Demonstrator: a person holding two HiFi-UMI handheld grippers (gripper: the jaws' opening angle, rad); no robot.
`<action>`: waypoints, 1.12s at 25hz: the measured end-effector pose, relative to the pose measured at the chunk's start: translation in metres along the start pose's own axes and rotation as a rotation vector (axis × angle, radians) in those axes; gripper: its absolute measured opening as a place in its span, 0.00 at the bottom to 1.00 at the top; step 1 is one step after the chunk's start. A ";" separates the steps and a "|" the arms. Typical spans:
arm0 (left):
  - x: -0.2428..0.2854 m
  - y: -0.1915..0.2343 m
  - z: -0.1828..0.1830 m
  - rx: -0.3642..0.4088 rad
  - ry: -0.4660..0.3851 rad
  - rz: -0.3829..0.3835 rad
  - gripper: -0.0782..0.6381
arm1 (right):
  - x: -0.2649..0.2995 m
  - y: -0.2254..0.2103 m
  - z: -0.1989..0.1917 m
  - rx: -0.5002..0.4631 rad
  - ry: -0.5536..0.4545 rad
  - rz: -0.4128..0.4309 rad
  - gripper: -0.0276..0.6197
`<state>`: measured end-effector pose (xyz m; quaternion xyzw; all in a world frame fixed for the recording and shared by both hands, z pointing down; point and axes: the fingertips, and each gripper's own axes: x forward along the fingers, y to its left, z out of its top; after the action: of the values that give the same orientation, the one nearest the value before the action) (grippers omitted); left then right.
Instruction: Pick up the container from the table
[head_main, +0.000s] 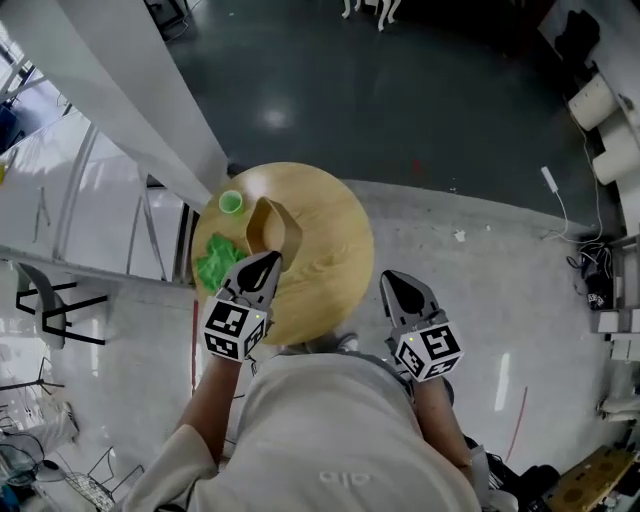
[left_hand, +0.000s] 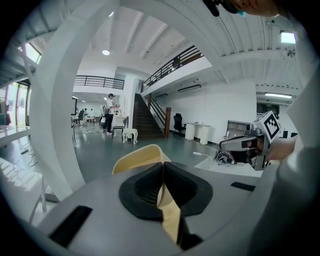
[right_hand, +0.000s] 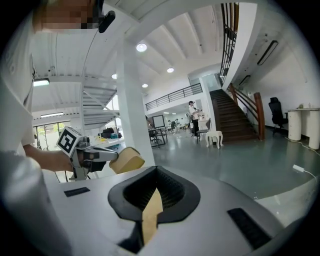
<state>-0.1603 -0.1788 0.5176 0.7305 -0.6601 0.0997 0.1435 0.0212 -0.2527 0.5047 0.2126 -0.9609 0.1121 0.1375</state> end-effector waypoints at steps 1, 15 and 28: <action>-0.006 0.004 0.002 -0.010 -0.010 0.011 0.15 | 0.006 0.006 0.002 -0.003 -0.001 0.014 0.08; -0.065 0.044 0.016 -0.102 -0.097 0.144 0.15 | 0.049 0.056 0.024 -0.053 -0.004 0.161 0.08; -0.078 0.056 0.010 -0.138 -0.107 0.176 0.15 | 0.058 0.068 0.023 -0.074 0.010 0.185 0.08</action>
<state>-0.2252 -0.1139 0.4861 0.6625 -0.7336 0.0271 0.1488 -0.0639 -0.2206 0.4902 0.1172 -0.9792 0.0896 0.1393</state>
